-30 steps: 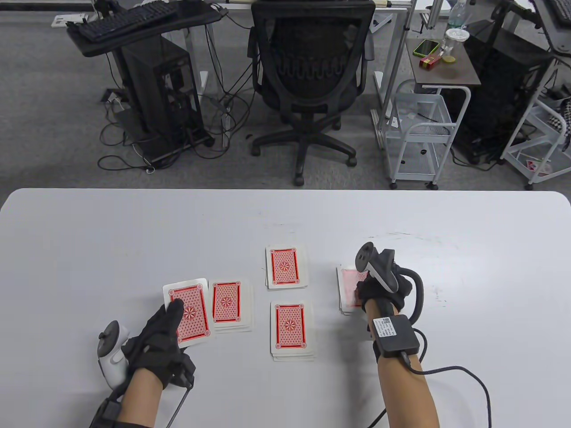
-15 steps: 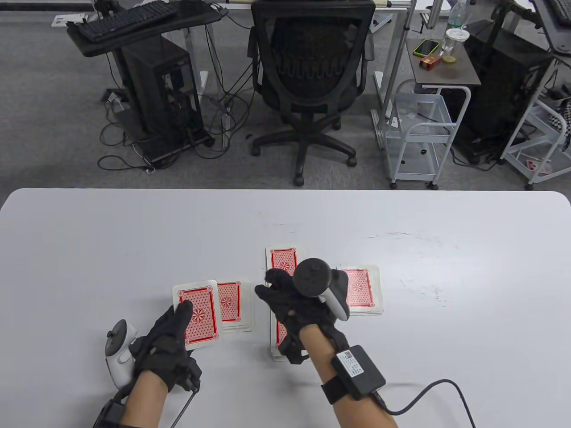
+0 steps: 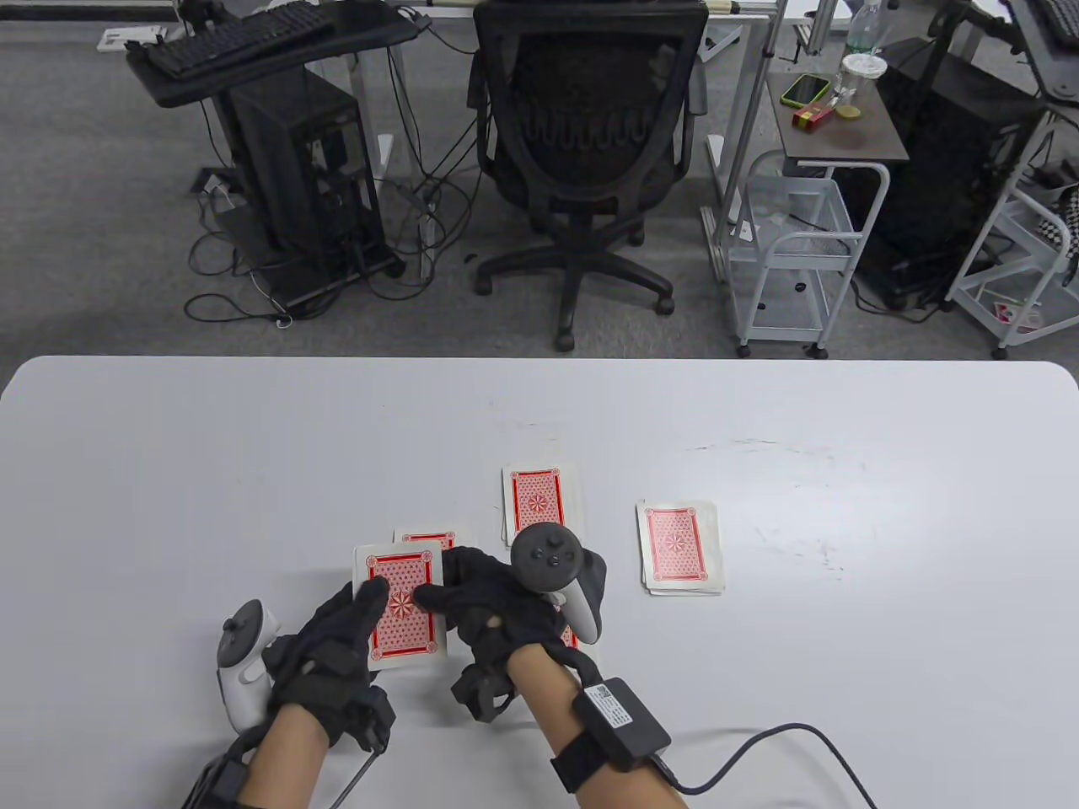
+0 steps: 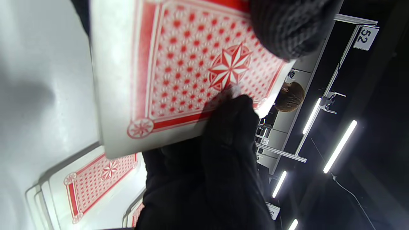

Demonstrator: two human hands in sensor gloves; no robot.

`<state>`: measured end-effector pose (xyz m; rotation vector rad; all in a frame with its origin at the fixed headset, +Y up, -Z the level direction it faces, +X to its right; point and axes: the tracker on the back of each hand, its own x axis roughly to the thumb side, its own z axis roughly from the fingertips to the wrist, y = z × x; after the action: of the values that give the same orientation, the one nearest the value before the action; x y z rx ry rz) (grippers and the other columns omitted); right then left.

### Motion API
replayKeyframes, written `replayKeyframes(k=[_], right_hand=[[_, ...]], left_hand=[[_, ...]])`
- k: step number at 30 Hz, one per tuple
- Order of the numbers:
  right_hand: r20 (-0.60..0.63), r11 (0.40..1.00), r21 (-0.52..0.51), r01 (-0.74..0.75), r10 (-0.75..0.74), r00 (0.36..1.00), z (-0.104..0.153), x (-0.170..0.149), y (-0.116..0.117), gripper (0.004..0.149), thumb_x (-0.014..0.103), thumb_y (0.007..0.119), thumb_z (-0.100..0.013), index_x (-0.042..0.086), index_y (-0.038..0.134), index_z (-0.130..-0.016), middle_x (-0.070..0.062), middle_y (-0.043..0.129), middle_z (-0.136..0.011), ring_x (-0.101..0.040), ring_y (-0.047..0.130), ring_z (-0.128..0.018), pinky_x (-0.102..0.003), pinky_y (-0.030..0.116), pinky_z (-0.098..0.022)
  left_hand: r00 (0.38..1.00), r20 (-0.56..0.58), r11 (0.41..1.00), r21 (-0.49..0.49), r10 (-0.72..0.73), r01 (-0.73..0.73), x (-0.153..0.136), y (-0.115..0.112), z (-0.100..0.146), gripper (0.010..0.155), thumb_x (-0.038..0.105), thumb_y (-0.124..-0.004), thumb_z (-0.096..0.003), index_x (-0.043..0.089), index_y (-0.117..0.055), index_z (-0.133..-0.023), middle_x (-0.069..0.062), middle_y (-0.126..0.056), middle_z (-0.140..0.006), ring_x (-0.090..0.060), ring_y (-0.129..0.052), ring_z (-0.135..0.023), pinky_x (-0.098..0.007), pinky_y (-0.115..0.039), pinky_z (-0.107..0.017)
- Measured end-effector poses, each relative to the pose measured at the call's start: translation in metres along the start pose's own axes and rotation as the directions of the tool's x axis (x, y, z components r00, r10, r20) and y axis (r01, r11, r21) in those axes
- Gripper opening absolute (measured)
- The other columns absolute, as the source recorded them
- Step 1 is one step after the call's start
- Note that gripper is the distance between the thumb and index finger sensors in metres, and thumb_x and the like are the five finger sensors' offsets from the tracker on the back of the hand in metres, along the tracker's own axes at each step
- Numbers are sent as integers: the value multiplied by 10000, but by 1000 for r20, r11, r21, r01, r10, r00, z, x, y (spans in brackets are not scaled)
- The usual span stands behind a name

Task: Four-player card dealing with fan arrangement

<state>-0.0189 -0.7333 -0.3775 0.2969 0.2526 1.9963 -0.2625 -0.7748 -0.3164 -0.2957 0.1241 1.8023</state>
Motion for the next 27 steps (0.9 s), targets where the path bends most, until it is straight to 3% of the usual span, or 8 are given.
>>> replayKeyframes(k=[6,9,13,16,18,21,26,27], right_hand=[[-40,998,29,53,-52,998,3,-9,-27,538,297,880,-467,60,705,-917,-7,918,-688,-223,1077,-554,-571,748,-525],[-67,1000,3,24,-23,998,6,-15,-51,574,310,889,-475,41,684,-939,-10,916,-685,-200,1061,-457,-535,769,-490],[-166,988,33,-151,154,974,12,-28,-81,657,311,874,-497,32,576,-1012,-14,862,-728,-151,988,-365,-531,757,-470],[-226,960,41,-276,278,934,13,-38,-85,703,319,871,-499,29,521,-1035,-19,824,-754,-138,988,-373,-530,759,-471],[-260,925,53,-376,377,889,11,-44,-84,720,324,875,-492,29,511,-1038,-21,818,-756,-133,998,-376,-528,765,-468],[-323,821,85,-565,559,763,10,-52,-77,746,348,885,-484,26,505,-1039,-17,817,-749,-112,1012,-377,-507,779,-467],[-374,576,190,-795,791,484,6,-59,-56,764,416,876,-487,37,513,-1043,3,824,-718,-81,982,-349,-495,771,-484],[-374,575,188,-796,792,483,6,-58,-56,750,425,850,-494,38,515,-1042,14,828,-711,-78,977,-342,-495,772,-482]], left_hand=[[1000,-5,1000,-8,24,-24,-2,1,-2,459,480,-778,-502,306,-763,-927,75,-942,-855,-233,-1044,-713,-425,-896,-509],[999,-5,999,24,38,-38,-2,8,-1,458,482,-777,-504,307,-762,-927,77,-940,-858,-232,-1042,-714,-426,-895,-510],[998,-6,996,62,60,-60,-1,17,0,459,483,-777,-506,310,-757,-930,77,-938,-860,-233,-1039,-720,-426,-891,-515],[998,-12,996,64,60,-59,-2,18,-1,457,483,-776,-508,312,-755,-931,78,-935,-863,-233,-1037,-721,-426,-890,-517],[998,-16,997,64,54,-53,-3,17,-1,457,484,-776,-508,314,-755,-931,78,-936,-863,-232,-1038,-722,-428,-889,-518],[999,-19,997,65,47,-46,-4,17,-1,458,484,-777,-507,312,-756,-931,78,-937,-862,-236,-1037,-721,-428,-890,-516],[999,-21,997,64,42,-40,-4,18,-2,456,483,-779,-509,312,-755,-931,78,-937,-862,-234,-1038,-722,-428,-889,-517],[999,-22,997,65,40,-38,-4,18,-2,457,484,-778,-510,313,-753,-933,79,-936,-863,-235,-1037,-722,-428,-888,-519]])
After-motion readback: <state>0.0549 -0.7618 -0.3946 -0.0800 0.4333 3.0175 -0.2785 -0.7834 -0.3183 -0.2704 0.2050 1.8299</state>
